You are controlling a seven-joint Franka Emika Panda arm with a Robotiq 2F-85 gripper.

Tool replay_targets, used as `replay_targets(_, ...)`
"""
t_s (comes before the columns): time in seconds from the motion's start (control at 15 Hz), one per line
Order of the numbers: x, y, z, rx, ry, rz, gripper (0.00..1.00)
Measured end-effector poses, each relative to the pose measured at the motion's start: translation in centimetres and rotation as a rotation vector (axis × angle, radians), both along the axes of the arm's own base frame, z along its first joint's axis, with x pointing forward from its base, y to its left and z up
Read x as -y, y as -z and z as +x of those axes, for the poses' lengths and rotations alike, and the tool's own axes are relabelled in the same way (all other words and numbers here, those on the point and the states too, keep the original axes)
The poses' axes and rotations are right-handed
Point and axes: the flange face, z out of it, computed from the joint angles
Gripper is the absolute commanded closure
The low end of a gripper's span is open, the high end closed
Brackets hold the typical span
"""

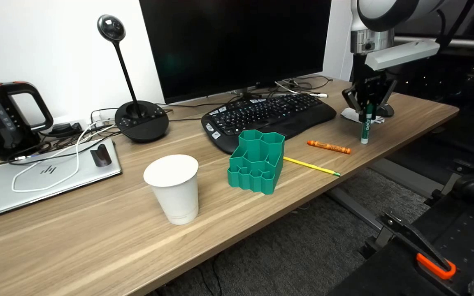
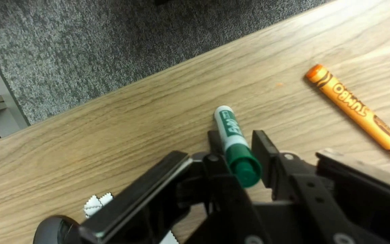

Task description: Move the marker forwards to the left

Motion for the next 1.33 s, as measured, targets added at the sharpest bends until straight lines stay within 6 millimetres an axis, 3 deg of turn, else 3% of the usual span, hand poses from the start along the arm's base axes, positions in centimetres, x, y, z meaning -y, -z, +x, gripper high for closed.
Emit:
replay_targets(0.27,0.5,-0.6,0.0,-0.029,0.026,0.012,0.95)
replay_targets(0.73,-0.7,-5.7,3.1,0.086,0.048,0.054,0.95)
replay_targets(0.93,-3.2,-4.4,4.8,0.093,0.039,0.087,0.95)
replay_targets(1.2,-6.9,-0.3,6.7,0.065,-0.012,0.099,0.95)
replay_targets(1.33,-8.1,-0.3,7.9,0.081,-0.031,0.099,0.95)
